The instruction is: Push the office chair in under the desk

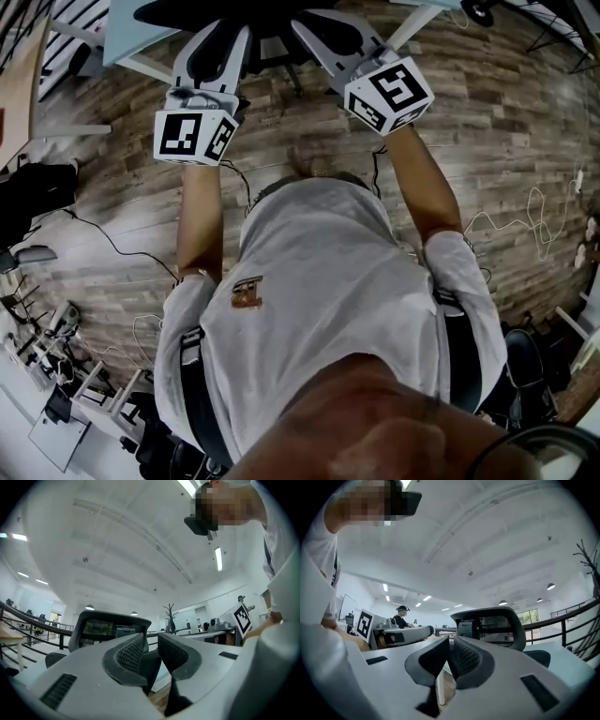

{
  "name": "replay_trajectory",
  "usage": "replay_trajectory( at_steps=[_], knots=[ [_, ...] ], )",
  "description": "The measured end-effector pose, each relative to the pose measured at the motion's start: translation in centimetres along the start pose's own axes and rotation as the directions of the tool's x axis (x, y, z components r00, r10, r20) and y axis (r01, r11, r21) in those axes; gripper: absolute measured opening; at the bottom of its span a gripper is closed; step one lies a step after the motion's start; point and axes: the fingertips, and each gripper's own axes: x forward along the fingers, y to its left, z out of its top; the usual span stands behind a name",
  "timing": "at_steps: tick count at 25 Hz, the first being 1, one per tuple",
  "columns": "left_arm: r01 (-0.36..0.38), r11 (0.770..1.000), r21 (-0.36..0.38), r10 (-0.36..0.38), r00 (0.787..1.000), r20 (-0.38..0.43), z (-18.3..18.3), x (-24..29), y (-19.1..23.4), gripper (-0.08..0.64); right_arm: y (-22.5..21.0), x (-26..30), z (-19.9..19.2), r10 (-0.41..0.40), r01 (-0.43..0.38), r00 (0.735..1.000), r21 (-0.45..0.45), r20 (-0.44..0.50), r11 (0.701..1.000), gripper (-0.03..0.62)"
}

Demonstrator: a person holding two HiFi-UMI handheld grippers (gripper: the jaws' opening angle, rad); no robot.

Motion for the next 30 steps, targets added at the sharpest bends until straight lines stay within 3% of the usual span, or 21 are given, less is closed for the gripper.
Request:
replay_trajectory(
  at_steps=[8,30],
  knots=[
    [-0.006,1.000,-0.014,0.007,0.999,0.031,0.8,-0.7,-0.6,0.026,2.4,0.2,0.2,0.074,-0.074,0.997,0.006,0.021,0.997,0.037],
    [0.053,0.998,-0.020,-0.053,0.998,0.034,0.7,-0.8,-2.4,0.020,3.7,-0.1,0.3,0.084,-0.084,0.996,0.010,0.019,0.996,0.035]
  ],
)
